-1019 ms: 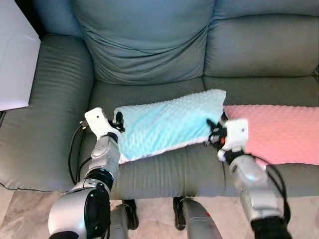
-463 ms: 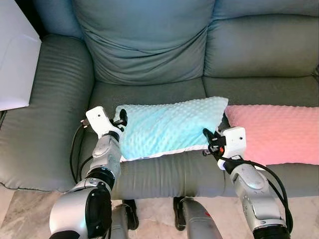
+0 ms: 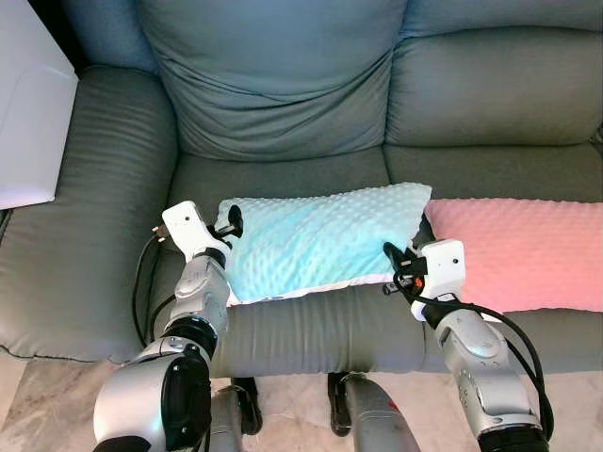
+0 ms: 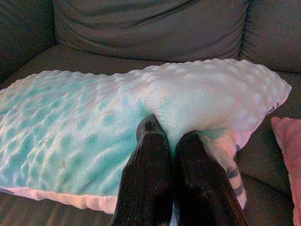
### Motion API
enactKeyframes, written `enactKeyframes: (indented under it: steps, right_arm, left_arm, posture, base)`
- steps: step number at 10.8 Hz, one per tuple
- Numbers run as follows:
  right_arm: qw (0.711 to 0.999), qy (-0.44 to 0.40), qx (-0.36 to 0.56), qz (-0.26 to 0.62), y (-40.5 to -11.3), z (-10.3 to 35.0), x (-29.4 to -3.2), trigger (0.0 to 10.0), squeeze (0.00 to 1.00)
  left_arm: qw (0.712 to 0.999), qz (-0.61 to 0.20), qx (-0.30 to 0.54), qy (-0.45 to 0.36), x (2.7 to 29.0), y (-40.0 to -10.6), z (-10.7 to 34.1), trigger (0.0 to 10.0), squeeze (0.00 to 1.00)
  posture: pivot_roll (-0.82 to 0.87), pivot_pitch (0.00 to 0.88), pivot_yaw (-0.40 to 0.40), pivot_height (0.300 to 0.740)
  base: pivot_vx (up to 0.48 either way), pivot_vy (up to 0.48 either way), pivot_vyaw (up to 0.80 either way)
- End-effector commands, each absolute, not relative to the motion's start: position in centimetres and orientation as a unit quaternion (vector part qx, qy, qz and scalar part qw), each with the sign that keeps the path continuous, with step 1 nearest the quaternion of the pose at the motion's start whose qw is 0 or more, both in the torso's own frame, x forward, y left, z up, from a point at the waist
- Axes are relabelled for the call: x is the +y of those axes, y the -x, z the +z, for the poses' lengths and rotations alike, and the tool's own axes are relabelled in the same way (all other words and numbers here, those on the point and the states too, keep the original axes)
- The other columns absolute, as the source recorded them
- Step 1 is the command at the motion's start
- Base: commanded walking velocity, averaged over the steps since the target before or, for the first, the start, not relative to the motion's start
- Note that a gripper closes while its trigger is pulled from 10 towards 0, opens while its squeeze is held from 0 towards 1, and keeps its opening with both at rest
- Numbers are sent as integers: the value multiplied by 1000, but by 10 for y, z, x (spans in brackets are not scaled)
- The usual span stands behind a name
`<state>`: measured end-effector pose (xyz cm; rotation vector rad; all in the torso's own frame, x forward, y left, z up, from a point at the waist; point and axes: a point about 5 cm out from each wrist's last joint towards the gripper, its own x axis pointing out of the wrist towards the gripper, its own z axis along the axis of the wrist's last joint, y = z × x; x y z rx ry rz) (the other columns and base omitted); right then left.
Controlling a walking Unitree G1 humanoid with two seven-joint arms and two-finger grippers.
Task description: Move the pillow to the sofa
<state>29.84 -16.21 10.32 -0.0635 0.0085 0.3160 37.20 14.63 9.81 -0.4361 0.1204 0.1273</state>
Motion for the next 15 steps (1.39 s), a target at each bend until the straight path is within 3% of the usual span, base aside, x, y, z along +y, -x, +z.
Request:
enactKeyframes:
  steps: [1, 2, 3, 5, 6, 7, 8, 10, 12, 13, 14, 15]
  right_arm:
    - [986, 30, 11, 164, -294, 100, -161, 10000, 1000]
    - [986, 30, 11, 164, -294, 100, -161, 10000, 1000]
    - [987, 47, 16, 151, -290, 98, -164, 10000, 1000]
    - [991, 67, 7, 112, -292, 98, -164, 10000, 1000]
    - [991, 74, 6, 112, -294, 98, -162, 10000, 729]
    - [992, 73, 5, 104, -297, 99, -161, 10000, 0]
    - [993, 48, 25, 101, -297, 93, -160, 10000, 1000]
    - [978, 80, 155, 116, -283, 53, -161, 10000, 1000]
    - [967, 94, 206, 117, -275, 40, -166, 10000, 1000]
    - [967, 103, 214, 95, -277, 42, -173, 10000, 1000]
    - [982, 98, 154, 45, -287, 60, -182, 10000, 1000]
    - [988, 92, 112, 52, -290, 73, -182, 10000, 1000]
  left_arm:
    - [970, 71, 75, 221, 149, -365, 86, 10000, 1000]
    - [970, 71, 75, 221, 149, -365, 86, 10000, 1000]
    - [974, 45, 72, 212, 144, -360, 79, 10000, 0]
    - [978, 7, 70, 195, 138, -348, 67, 10000, 0]
    - [978, 8, 72, 194, 139, -347, 66, 10000, 0]
    - [979, 5, 72, 191, 139, -345, 64, 10000, 0]
    - [980, -5, 71, 187, 137, -342, 61, 10000, 0]
    - [979, -17, 75, 188, 133, -336, 56, 10000, 0]
    - [979, -21, 79, 187, 132, -333, 52, 10000, 0]
    - [979, -27, 78, 187, 130, -333, 53, 10000, 0]
    - [979, -31, 75, 188, 129, -333, 54, 10000, 0]
    - [979, -34, 72, 188, 127, -333, 55, 10000, 0]
  posture:
    - [-273, 400, 26, 740]
    - [-273, 400, 26, 740]
    - [-248, 369, 28, 740]
    - [-232, 356, 31, 740]
    - [-228, 347, 34, 740]
    - [-227, 342, 36, 740]
    - [-219, 340, 38, 740]
    - [-213, 345, 37, 740]
    - [-214, 345, 37, 740]
    - [-216, 343, 38, 740]
    - [-214, 343, 38, 740]
    - [-215, 341, 39, 740]
  base:
    - [0, 0, 0]
    - [0, 0, 0]
    - [0, 0, 0]
    - [0, 0, 0]
    - [0, 0, 0]
    - [0, 0, 0]
    - [0, 0, 0]
    - [0, 0, 0]
    - [0, 0, 0]
    - [0, 0, 0]
    - [0, 0, 0]
    - [0, 0, 0]
